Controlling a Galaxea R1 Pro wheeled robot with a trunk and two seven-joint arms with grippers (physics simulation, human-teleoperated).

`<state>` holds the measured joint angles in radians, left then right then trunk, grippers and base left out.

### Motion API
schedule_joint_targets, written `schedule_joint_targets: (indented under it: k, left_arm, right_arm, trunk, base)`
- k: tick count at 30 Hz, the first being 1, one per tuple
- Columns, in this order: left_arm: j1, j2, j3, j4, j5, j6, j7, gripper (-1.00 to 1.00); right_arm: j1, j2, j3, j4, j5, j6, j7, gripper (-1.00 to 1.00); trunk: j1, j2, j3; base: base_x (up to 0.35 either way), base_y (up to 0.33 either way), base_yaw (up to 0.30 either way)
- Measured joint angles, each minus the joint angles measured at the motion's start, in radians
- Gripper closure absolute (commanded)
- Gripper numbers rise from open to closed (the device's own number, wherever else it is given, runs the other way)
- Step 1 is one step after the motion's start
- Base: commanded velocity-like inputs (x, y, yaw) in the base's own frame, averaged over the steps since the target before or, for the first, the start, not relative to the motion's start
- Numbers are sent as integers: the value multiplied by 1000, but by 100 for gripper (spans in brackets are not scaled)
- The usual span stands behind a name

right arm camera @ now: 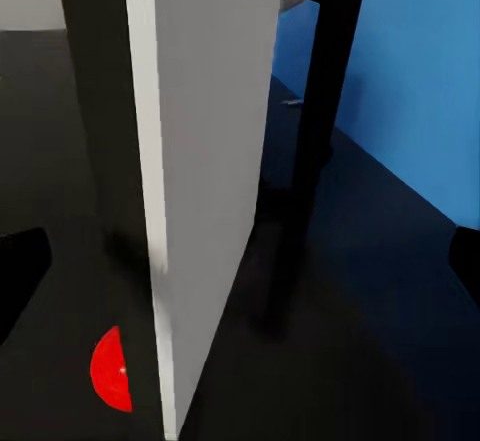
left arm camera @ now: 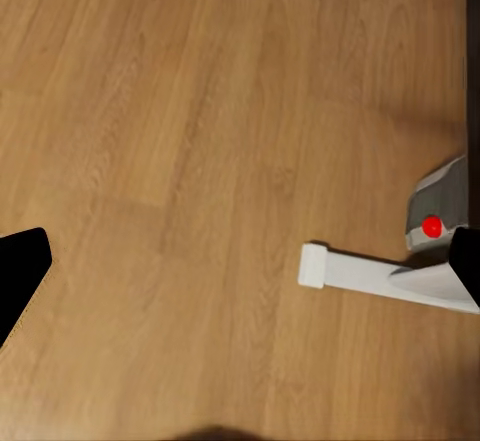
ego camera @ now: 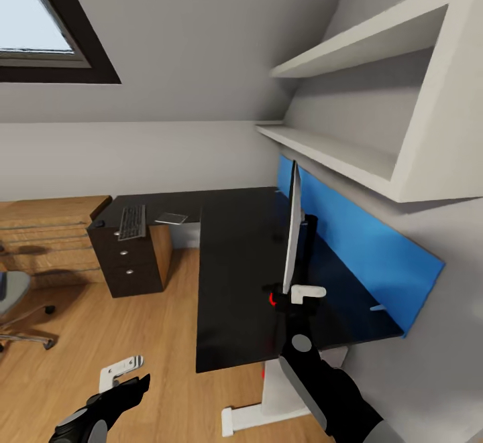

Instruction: In the bedroom, organize the workspace by keeping the computer under the desk, ensuring the monitor is on the desk, placing the keyboard on the desk next to the monitor, placing the mouse on the desk next to the keyboard, moving the folder from the swivel chair onto the desk next to the mouse, stacking the notebook on top of the folder with the pen on top of the notebook, and positioning the swivel chair next to the desk.

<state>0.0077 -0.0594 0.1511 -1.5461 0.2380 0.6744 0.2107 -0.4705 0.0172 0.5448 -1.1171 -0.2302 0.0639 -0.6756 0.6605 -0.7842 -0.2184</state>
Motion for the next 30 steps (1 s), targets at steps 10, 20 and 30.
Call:
schedule_joint_targets:
  k: [10, 20, 30]
  left_arm:
    - [0, 0, 0, 0, 0, 1, -1, -100]
    - [0, 0, -1, 1, 0, 0, -2, -100]
    - [0, 0, -2, 2, -2, 0, -2, -100]
  right_arm:
    - [1, 0, 0, 0, 0, 0, 0, -100]
    - [0, 0, -1, 0, 0, 0, 0, -100]
    - [0, -1, -1, 1, 0, 0, 0, -100]
  trunk:
    - [0, 0, 0]
    - [0, 0, 0]
    - [0, 0, 0]
  base:
    - [34, 28, 0]
    - [165, -2, 0]
    - [127, -98, 0]
